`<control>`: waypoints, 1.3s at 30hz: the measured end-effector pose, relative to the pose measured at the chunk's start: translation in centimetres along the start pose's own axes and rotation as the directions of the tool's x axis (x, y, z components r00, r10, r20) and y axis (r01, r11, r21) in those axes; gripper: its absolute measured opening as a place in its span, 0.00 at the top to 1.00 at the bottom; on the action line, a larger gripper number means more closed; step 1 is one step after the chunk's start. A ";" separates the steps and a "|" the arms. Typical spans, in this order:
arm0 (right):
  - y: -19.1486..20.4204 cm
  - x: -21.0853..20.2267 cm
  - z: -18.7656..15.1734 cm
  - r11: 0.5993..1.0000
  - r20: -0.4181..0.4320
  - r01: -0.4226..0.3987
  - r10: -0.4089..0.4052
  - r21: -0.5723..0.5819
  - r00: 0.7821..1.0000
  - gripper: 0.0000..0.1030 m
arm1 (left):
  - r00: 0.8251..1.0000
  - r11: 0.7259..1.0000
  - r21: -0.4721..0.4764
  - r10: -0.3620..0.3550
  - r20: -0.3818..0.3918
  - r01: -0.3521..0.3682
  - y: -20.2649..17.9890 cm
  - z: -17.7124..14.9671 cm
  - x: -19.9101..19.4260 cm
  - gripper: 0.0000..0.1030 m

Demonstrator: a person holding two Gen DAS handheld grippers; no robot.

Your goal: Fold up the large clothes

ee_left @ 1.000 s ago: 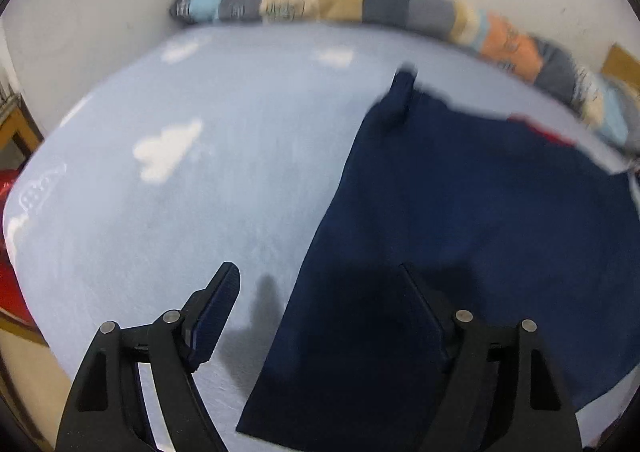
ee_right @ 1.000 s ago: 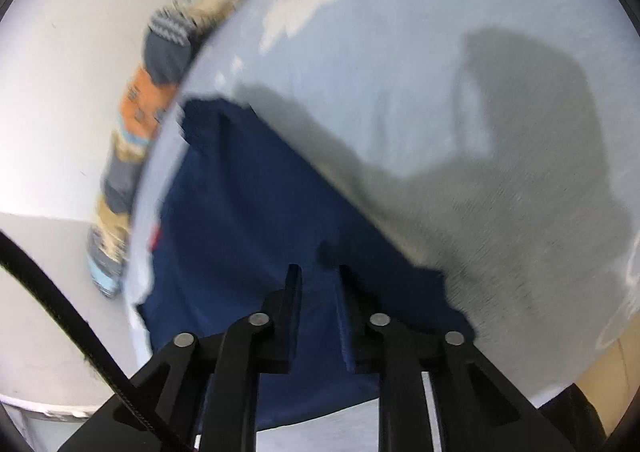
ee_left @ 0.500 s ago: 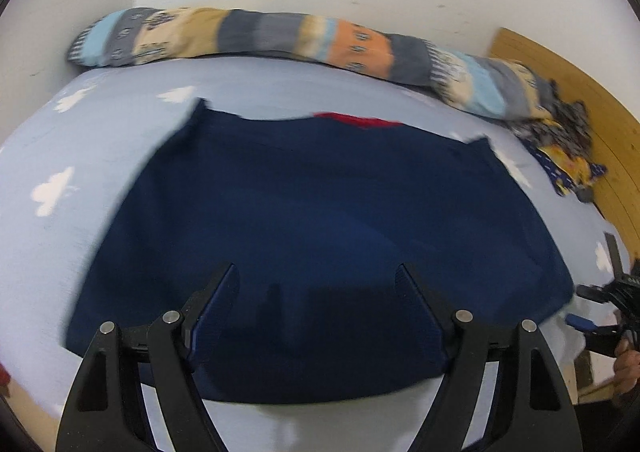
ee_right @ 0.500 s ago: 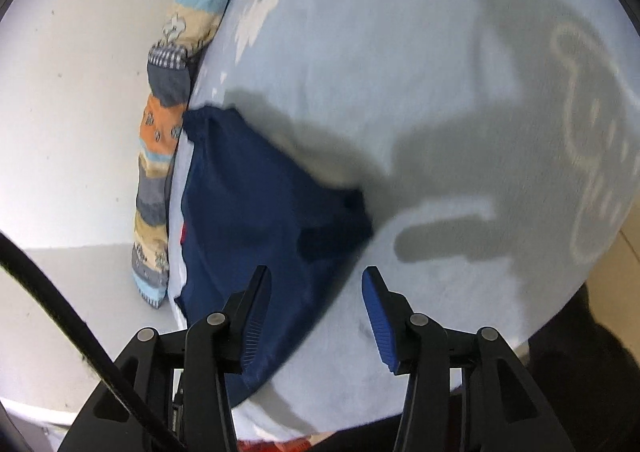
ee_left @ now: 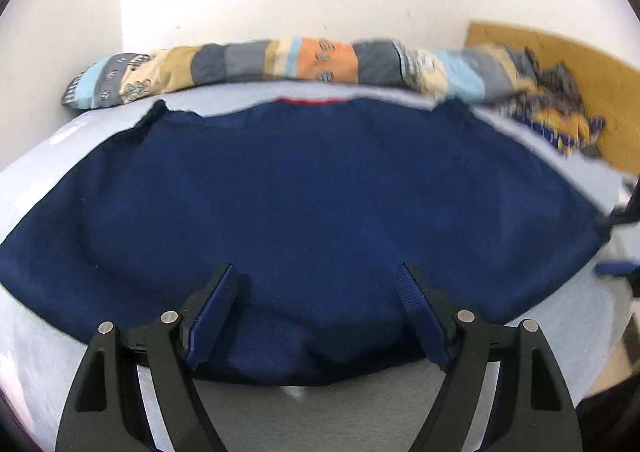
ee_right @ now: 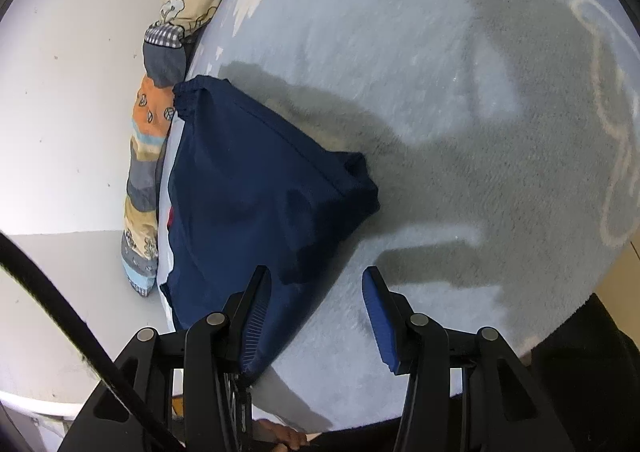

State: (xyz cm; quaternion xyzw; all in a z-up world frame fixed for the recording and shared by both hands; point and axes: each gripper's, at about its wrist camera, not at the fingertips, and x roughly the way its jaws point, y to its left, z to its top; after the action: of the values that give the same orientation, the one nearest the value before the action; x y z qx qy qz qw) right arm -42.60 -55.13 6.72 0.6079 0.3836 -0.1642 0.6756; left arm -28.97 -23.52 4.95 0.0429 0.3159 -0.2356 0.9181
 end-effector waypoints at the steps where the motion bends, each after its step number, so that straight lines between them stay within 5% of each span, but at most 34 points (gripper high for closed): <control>1: 0.0 0.1 0.1 1.000 0.000 -0.005 0.005 0.007 1.000 0.50 | 1.000 1.000 0.006 -0.006 0.014 0.006 0.0 0.2 -0.1 0.22; 6: 0.8 0.7 0.4 1.000 0.014 -0.017 0.017 0.007 1.000 0.50 | 0.999 0.999 0.042 0.018 -0.037 -0.016 -0.4 -0.3 1.3 0.20; 12: 0.6 1.1 1.2 0.999 0.050 0.006 -0.008 0.037 0.999 0.50 | 0.998 0.999 0.031 0.032 0.055 -0.034 -0.9 0.7 -0.3 0.20; 15: 0.6 1.3 1.6 0.999 0.073 0.005 -0.008 0.038 0.997 0.50 | 0.998 0.999 0.048 0.019 -0.054 -0.016 -1.1 -0.3 1.8 0.16; 21: 1.6 3.0 2.4 1.000 0.109 0.017 -0.015 -0.011 0.994 0.50 | 0.998 0.997 0.043 0.064 0.021 -0.065 -1.1 0.0 0.7 0.15; 24: 2.5 3.6 2.3 0.996 0.136 0.047 -0.037 -0.071 0.990 0.59 | 0.997 0.995 0.068 0.075 -0.029 -0.073 -1.1 -0.6 2.1 0.14; 29: 2.9 3.2 2.2 0.997 0.142 -0.005 0.017 -0.081 0.990 0.81 | 0.995 0.994 0.047 0.096 0.019 -0.097 -1.4 -0.2 1.0 0.14; 34: 2.5 3.6 2.4 0.999 0.120 -0.012 0.018 -0.051 0.993 0.73 | 0.995 0.993 0.063 0.098 -0.017 -0.097 -1.6 -0.5 1.8 0.14; 39: 4.4 2.8 2.1 0.993 0.145 -0.029 0.046 -0.118 0.988 0.89 | 0.996 0.996 0.037 0.083 -0.024 -0.082 -1.0 -0.1 1.3 0.14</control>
State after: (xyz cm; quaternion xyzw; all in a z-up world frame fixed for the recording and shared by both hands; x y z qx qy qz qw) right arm -37.03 -55.55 7.69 0.5612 0.3301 -0.1734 0.7389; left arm -28.60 -24.87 4.17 0.0755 0.3214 -0.2025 0.9220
